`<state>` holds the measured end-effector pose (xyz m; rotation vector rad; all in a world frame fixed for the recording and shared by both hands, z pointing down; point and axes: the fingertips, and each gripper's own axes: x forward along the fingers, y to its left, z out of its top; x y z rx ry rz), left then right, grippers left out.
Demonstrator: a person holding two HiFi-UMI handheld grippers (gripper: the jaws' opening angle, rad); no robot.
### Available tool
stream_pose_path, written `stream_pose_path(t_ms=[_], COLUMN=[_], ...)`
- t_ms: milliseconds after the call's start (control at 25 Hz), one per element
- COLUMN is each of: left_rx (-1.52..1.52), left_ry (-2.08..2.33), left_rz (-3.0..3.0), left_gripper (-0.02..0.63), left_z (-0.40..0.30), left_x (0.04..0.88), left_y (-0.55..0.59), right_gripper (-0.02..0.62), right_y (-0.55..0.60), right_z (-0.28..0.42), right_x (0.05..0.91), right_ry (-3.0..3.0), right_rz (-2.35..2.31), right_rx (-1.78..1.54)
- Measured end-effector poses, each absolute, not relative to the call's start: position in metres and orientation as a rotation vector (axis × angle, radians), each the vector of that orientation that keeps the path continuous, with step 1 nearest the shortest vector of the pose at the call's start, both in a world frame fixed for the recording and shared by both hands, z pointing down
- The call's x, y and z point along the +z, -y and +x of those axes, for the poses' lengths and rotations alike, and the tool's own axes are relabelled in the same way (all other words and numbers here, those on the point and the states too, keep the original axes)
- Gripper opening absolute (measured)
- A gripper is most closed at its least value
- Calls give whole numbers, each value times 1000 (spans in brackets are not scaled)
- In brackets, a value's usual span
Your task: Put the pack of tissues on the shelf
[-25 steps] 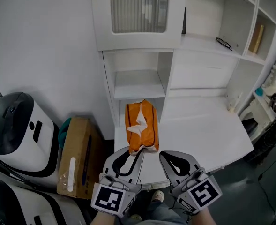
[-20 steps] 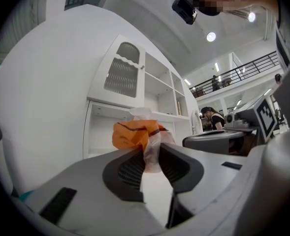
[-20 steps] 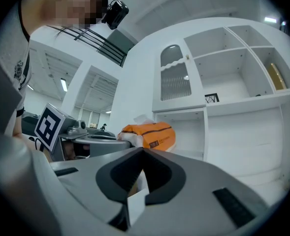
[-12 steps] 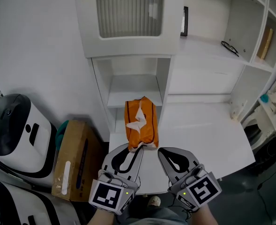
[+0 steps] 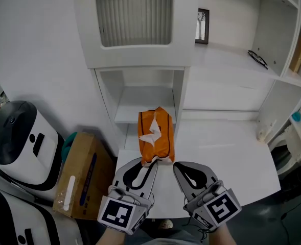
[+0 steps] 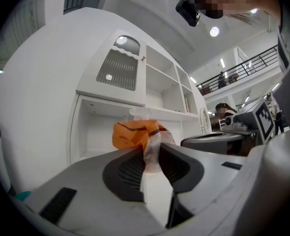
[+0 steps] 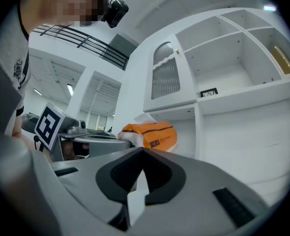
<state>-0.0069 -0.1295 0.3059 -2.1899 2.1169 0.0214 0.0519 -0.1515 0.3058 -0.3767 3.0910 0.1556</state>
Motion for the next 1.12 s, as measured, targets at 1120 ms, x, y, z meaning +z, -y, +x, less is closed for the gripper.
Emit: stream_pose_path(t_ms=[1120], left_rx=[-7], left_ry=[-1945], left_rz=[-2382], left_gripper=[107], left_z=[-92], left_x=[307], left_y=[169], right_gripper=[12], right_y=[176], right_z=[-28], right_x=[316], right_ry=[-3117], right_rz=[-646], right_rx=[64])
